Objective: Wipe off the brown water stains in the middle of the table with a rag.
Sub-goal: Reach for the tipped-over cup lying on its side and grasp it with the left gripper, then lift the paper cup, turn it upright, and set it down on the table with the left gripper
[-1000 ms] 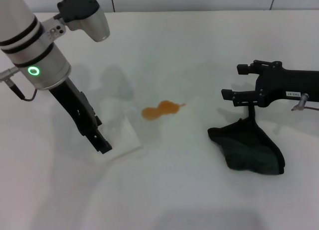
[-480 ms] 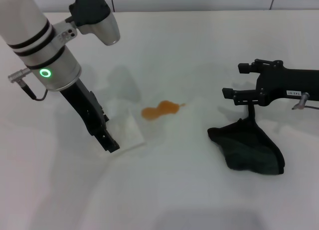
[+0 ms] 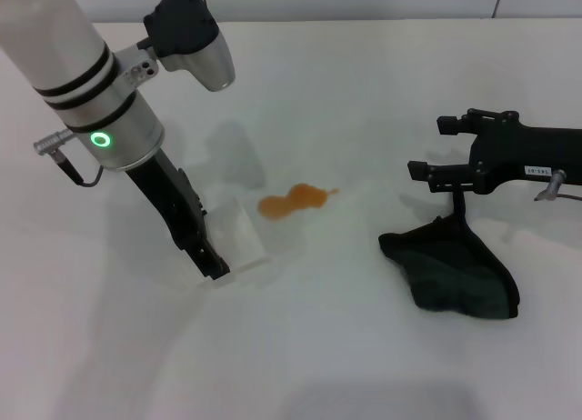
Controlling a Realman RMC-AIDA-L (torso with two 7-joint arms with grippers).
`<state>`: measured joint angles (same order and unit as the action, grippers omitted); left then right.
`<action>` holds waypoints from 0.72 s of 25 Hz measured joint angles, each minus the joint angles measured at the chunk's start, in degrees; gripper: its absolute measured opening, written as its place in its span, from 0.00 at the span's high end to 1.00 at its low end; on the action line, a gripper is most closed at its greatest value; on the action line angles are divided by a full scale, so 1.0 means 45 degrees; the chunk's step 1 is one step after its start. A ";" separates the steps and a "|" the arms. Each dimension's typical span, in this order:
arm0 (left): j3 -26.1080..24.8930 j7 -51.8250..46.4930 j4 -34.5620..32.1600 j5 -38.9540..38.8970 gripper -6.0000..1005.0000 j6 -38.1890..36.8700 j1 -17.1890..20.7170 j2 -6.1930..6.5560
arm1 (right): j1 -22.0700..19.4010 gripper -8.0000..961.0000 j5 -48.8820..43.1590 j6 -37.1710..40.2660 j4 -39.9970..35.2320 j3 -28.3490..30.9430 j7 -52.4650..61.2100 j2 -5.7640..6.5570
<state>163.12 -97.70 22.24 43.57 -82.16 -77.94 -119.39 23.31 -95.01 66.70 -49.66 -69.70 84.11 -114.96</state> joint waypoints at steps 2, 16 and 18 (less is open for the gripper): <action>0.0001 -0.0016 -0.0069 0.0001 0.22 0.0103 0.0023 -0.0004 | -0.0005 0.09 0.0001 -0.0016 0.0000 0.0001 0.0000 0.0000; 0.0000 -0.0049 -0.0080 0.0051 0.25 0.0166 0.0054 -0.0021 | -0.0006 0.09 0.0001 -0.0039 0.0000 0.0000 0.0000 0.0000; 0.0000 -0.0053 -0.0078 0.0052 0.25 0.0166 0.0054 -0.0017 | -0.0006 0.09 0.0000 -0.0039 0.0000 0.0000 0.0000 -0.0001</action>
<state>163.12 -97.93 21.89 43.80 -81.41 -77.70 -119.47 23.29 -95.01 66.53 -49.66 -69.70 84.11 -114.96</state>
